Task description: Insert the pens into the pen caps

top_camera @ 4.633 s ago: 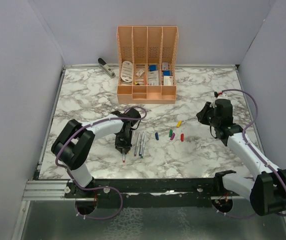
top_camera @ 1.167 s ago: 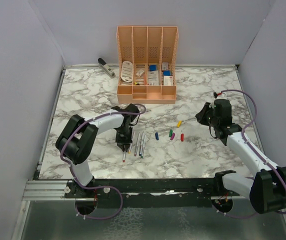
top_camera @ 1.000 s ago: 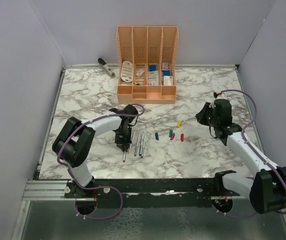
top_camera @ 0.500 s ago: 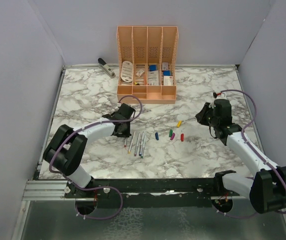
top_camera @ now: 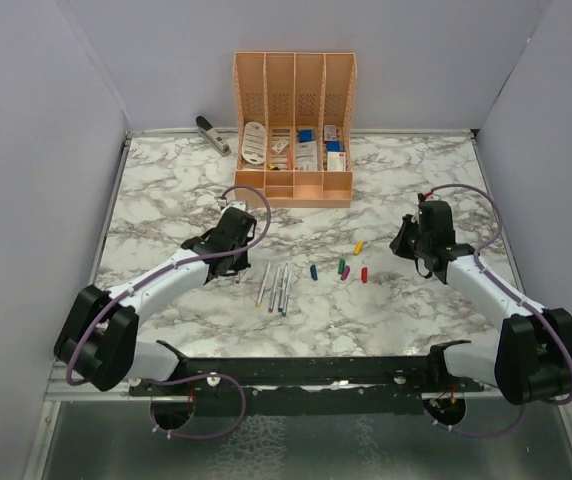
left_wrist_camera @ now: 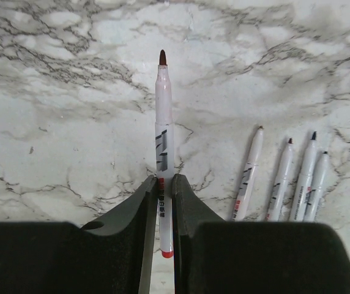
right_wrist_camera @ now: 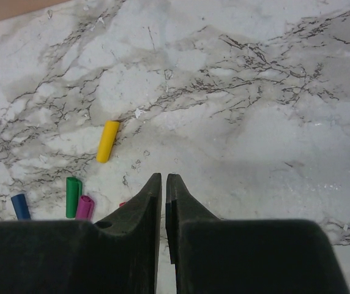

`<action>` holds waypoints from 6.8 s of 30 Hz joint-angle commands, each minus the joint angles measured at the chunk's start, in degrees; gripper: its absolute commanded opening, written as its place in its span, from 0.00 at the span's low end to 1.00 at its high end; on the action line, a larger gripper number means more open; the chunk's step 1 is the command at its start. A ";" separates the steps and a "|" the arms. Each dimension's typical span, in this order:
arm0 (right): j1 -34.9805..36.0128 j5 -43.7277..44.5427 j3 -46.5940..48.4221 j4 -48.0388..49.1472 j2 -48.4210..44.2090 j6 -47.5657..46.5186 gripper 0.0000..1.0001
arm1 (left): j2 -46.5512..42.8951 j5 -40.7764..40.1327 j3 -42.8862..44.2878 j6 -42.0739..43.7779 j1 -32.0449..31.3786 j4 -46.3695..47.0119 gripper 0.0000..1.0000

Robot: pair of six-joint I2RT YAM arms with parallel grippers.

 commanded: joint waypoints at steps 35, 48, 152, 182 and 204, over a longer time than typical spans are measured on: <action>17.66 8.62 -1.79 -3.75 3.96 6.64 0.32 | -9.28 15.15 -3.44 11.25 -13.12 24.81 0.00; 18.29 11.97 0.32 -3.59 8.72 7.42 0.32 | -10.77 17.13 -5.49 11.88 -13.36 28.13 0.00; 19.97 -0.34 -6.62 54.60 -12.94 7.13 0.01 | -0.62 33.67 4.88 4.20 -14.87 48.52 0.00; 20.04 -5.93 -7.70 47.76 -12.27 11.08 0.01 | -0.74 25.23 6.59 6.33 -14.84 51.42 0.00; 22.33 -9.79 -5.67 37.28 -7.58 5.81 0.01 | -0.53 17.32 11.84 11.08 -14.77 57.56 0.00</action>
